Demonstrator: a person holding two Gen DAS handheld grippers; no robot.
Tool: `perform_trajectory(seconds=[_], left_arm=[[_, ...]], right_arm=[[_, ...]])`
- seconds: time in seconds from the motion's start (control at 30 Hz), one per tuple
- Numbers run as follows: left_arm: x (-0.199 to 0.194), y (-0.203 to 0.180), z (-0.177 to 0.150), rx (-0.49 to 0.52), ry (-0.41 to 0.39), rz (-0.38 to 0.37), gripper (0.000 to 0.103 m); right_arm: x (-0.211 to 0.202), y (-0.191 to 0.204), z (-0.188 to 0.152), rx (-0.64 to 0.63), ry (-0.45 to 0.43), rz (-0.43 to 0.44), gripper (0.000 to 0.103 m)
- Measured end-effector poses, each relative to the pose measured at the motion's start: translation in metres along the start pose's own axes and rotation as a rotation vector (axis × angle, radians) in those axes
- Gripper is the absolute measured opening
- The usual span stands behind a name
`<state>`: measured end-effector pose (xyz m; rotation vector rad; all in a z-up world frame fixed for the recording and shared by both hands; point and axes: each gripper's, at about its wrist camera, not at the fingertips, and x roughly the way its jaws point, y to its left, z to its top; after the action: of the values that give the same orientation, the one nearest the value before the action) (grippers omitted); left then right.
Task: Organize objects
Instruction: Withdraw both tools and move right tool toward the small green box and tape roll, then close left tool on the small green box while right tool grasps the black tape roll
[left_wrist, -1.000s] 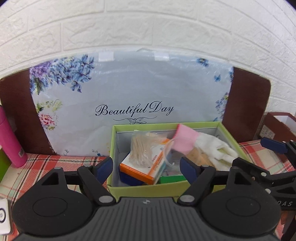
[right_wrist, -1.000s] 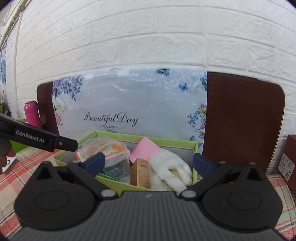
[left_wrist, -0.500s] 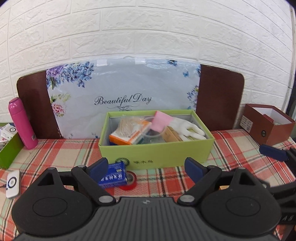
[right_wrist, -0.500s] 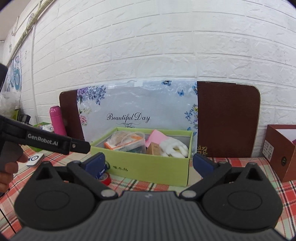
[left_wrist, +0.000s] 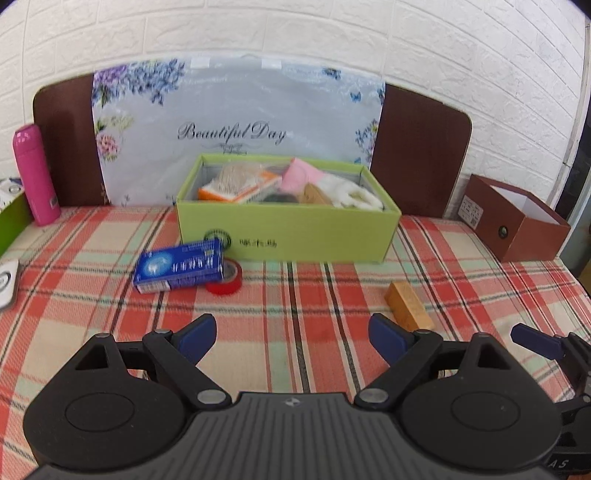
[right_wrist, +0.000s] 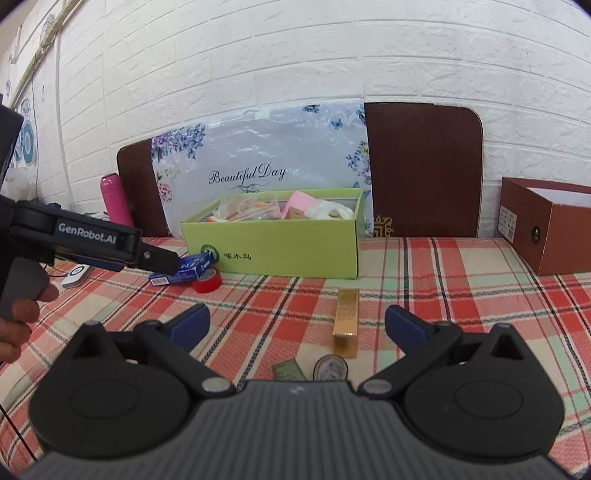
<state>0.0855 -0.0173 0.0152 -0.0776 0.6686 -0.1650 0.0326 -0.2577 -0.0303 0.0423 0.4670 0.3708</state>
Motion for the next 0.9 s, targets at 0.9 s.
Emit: perform_trajectory(seconds=[0.9], left_arm=[[0.028,-0.026,-0.042,0.05,0.141,-0.156,0.092]], right_arm=[[0.032,-0.007,-0.05,0.038,0.207,-0.012,0.067]])
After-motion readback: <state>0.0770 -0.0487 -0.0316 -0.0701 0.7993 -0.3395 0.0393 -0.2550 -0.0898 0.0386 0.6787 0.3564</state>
